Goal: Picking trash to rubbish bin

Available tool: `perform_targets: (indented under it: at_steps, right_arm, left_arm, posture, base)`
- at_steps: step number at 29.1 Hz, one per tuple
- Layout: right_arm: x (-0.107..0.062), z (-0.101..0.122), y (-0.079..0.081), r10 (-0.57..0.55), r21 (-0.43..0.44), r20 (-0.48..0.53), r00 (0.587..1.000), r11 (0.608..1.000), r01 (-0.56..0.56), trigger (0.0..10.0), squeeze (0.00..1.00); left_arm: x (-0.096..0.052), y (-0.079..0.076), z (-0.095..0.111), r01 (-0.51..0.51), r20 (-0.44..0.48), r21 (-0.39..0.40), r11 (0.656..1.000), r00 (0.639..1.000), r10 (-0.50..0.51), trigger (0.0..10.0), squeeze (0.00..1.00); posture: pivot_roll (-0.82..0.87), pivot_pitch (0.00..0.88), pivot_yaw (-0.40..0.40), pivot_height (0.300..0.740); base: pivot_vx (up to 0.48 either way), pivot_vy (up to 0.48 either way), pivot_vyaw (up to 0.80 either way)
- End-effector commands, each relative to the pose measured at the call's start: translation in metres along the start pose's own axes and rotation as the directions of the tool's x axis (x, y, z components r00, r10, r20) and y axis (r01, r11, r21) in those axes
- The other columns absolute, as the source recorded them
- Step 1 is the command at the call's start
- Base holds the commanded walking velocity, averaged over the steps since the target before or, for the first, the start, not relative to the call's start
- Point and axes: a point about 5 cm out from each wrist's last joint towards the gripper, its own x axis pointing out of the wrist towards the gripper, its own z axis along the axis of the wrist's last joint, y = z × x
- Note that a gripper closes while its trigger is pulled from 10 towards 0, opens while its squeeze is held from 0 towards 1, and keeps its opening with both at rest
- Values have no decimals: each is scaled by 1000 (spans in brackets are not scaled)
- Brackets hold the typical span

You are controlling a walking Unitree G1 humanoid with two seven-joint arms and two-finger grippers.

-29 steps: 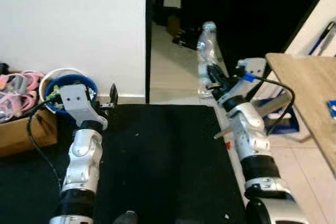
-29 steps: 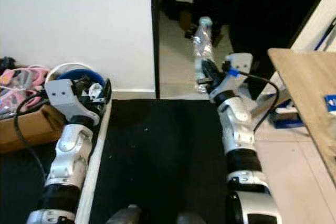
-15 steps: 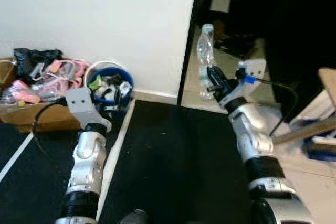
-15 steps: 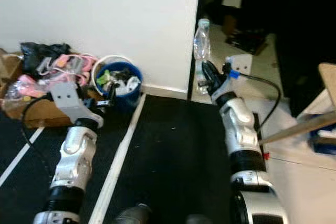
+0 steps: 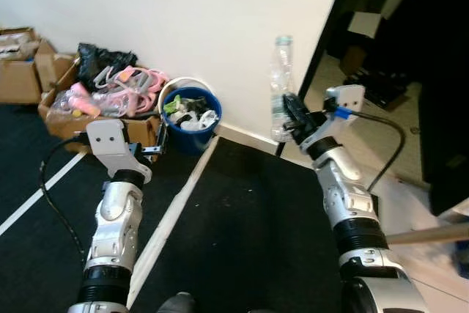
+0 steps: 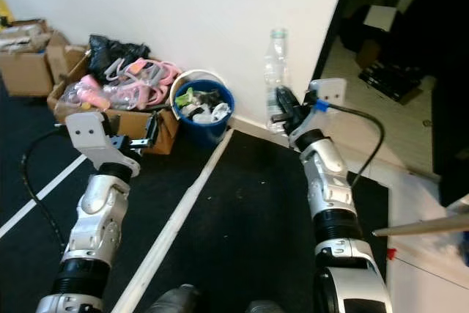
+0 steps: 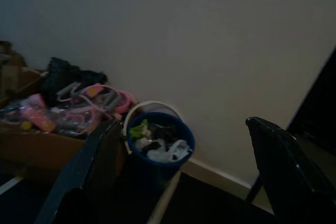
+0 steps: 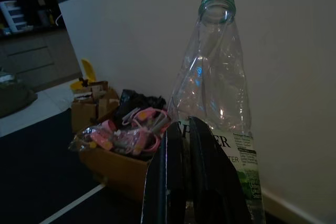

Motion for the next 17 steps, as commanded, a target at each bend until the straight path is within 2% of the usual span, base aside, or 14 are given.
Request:
perform_targets:
  at_steps: [1, 17]
  right_arm:
    - [-2, -1, -4, -14, 5, -1, 1000, 1000, 14, 10000, 0]
    - [0, 1, -4, -12, 6, 6, 1000, 1000, 12, 10000, 0]
  left_arm:
    - [0, -4, -3, 17, -15, -3, 1000, 1000, -18, 10000, 0]
    - [1, -5, -1, 52, -5, 11, 999, 999, -52, 10000, 0]
  posture:
    - [-34, 0, -46, 740]
    - [-30, 0, -42, 740]
  base:
    - [0, 0, 663]
    - [0, 0, 663]
